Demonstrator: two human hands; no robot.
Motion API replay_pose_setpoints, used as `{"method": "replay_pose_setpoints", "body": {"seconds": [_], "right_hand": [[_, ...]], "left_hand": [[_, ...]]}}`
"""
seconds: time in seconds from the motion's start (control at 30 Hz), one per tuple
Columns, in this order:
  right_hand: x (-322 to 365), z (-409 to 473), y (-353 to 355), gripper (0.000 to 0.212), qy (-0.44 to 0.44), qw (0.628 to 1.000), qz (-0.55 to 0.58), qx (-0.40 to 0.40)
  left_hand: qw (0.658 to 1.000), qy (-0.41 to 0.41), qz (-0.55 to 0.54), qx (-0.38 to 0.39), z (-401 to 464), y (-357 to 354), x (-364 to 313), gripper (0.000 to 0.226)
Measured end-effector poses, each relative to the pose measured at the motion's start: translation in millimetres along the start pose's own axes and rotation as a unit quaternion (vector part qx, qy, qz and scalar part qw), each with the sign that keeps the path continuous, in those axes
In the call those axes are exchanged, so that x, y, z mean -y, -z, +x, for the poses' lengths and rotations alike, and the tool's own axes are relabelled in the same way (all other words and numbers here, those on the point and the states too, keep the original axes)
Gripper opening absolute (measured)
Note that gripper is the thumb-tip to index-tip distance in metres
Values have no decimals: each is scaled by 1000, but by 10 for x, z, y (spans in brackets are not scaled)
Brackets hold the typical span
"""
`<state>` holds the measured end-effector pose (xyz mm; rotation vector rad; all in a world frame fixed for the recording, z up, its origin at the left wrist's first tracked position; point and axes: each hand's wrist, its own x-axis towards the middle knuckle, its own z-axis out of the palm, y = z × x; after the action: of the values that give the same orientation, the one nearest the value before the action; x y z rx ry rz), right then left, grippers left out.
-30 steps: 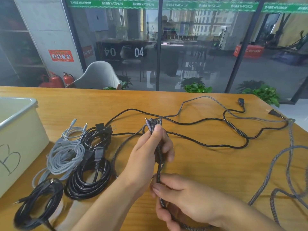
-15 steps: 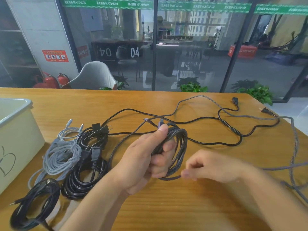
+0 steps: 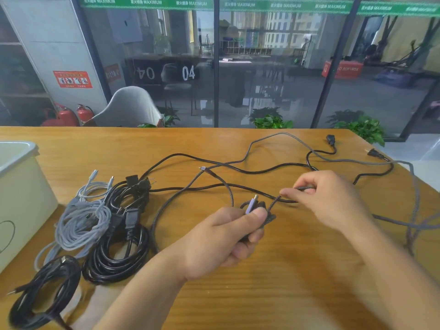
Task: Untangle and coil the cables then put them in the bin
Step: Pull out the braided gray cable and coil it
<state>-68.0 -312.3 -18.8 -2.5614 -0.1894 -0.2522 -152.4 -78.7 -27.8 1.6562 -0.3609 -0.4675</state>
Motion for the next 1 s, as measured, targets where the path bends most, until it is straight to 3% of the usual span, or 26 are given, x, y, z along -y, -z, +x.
{"method": "replay_pose_setpoints", "body": {"seconds": [0.13, 0.3, 0.4, 0.6, 0.77, 0.87, 1.0], "right_hand": [[134, -134, -63, 33, 51, 991, 100, -70], [287, -243, -142, 33, 85, 980, 158, -80], [334, -285, -160, 32, 95, 977, 177, -67], [470, -399, -188, 42, 137, 970, 200, 20], [612, -566, -264, 32, 180, 976, 105, 59], [697, -618, -295, 42, 212, 975, 23, 67], [762, -662, -300, 38, 218, 973, 17, 72]], "left_hand": [[999, 18, -2, -29, 59, -1, 68, 49], [999, 16, 0, -34, 103, -38, 99, 51], [998, 18, 7, -53, 110, -39, 114, 62], [991, 13, -9, -137, 137, -43, 123, 42], [982, -3, -57, -178, 140, -17, 147, 44], [979, -11, -87, -186, 143, -7, 165, 52], [973, -15, -118, -196, 153, -12, 168, 52]]}}
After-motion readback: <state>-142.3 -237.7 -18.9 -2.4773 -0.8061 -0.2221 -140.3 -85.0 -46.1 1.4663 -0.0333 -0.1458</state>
